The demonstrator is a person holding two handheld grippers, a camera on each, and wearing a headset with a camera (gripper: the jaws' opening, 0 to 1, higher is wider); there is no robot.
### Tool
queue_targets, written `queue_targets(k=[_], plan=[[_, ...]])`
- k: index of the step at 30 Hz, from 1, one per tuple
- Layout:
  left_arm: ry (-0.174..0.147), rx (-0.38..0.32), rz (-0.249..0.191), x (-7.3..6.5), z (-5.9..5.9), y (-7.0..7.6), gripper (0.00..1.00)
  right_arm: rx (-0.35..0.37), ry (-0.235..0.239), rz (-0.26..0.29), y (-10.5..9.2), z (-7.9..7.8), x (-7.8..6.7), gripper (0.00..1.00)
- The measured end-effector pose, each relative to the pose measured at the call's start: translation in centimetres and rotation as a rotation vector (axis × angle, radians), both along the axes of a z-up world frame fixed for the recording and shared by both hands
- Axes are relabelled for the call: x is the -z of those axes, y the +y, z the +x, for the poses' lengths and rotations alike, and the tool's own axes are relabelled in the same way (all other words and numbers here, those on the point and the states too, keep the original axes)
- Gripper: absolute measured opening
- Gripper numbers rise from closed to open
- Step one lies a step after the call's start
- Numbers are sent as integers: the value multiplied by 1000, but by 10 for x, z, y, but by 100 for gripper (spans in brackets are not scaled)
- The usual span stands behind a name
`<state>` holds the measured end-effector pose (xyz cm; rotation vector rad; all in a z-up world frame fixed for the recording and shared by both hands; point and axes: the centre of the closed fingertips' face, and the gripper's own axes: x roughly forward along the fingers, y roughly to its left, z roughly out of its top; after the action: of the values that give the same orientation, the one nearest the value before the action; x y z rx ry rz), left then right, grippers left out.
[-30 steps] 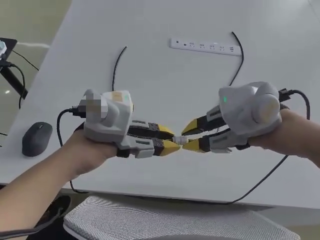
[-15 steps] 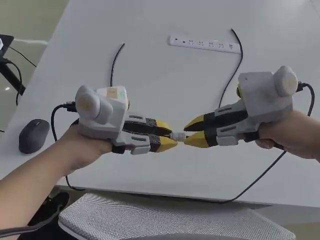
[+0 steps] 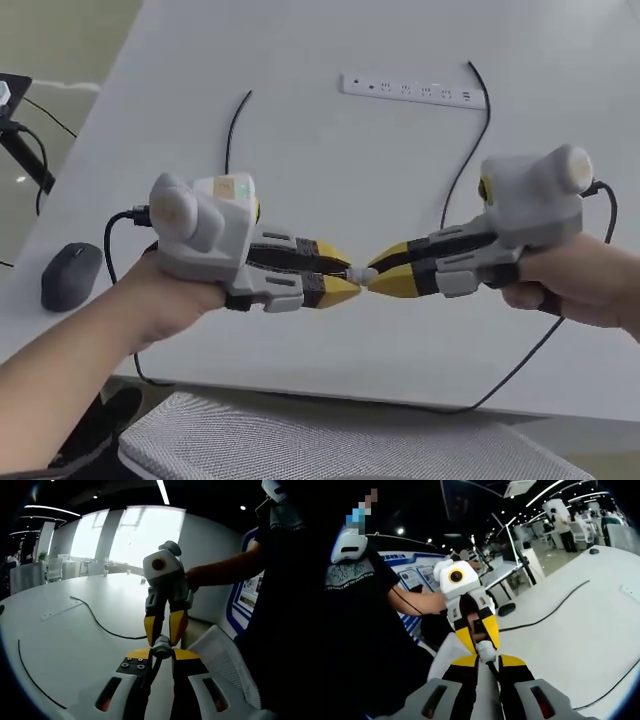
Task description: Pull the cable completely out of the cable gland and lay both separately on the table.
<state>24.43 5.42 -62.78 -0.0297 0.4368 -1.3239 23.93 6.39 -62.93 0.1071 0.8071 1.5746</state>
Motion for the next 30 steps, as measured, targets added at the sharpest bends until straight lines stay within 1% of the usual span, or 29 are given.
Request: queue_targets(k=[1, 2, 4, 5, 8, 9, 10, 11, 12, 13, 14, 16, 19, 20, 21, 23, 24, 25, 26, 29, 30], plan=[[3, 1, 5, 1, 0, 0, 15, -6, -10, 2, 0, -1, -1, 10], [10, 2, 9, 2, 1, 0, 15, -12, -34, 3, 1, -1, -1, 9], [18, 2, 5, 2, 1, 0, 15, -18, -69, 5, 0, -1, -1, 9], [24, -2, 1, 2, 2, 0, 15, -25, -129, 8, 0, 2, -2, 9], [33, 2, -8, 1, 3, 0, 15, -50, -237, -15, 0, 0, -4, 8], [40, 3, -11, 1, 2, 0, 15, -72, -314, -31, -1, 0, -4, 8], [53, 5, -16, 1, 2, 0, 15, -84, -344, -43, 0, -1, -4, 8], [59, 7, -17, 1, 2, 0, 15, -96, -393, -64, 0, -1, -4, 8], [63, 10, -19, 1, 2, 0, 15, -104, -419, -73, 0, -2, -3, 8], [70, 13, -20, 2, 2, 0, 15, -129, -484, -98, 0, -2, -2, 8], [77, 17, -19, 3, 2, 0, 15, -144, -519, -117, 0, -3, -1, 8], [81, 20, -19, 4, 2, 0, 15, -163, -611, -151, 1, -3, 0, 8], [102, 21, -23, 4, 2, 1, 15, -182, -706, -185, 1, -4, 1, 7], [104, 20, -24, 4, 2, 1, 15, -188, -750, -199, -1, -1, 2, 7], [116, 18, -26, 4, 2, 1, 15, -189, -765, -209, -1, -2, 2, 7], [132, 10, -31, 3, 2, 1, 15, -186, -825, -235, -1, 0, 2, 7], [133, 9, -33, 3, 2, 1, 15, -190, -856, -247, -2, 0, 3, 7], [135, 9, -34, 3, 2, 0, 15, -189, -872, -252, -2, -1, 4, 8], [134, 7, -33, 3, 2, 0, 15, -182, -877, -254, -2, -2, 4, 8], [133, 18, -29, 4, -3, -1, 15, -174, -851, -246, -3, -4, 5, 8], [132, 19, -28, 4, -3, -1, 15, -159, -829, -242, -3, -4, 6, 8]])
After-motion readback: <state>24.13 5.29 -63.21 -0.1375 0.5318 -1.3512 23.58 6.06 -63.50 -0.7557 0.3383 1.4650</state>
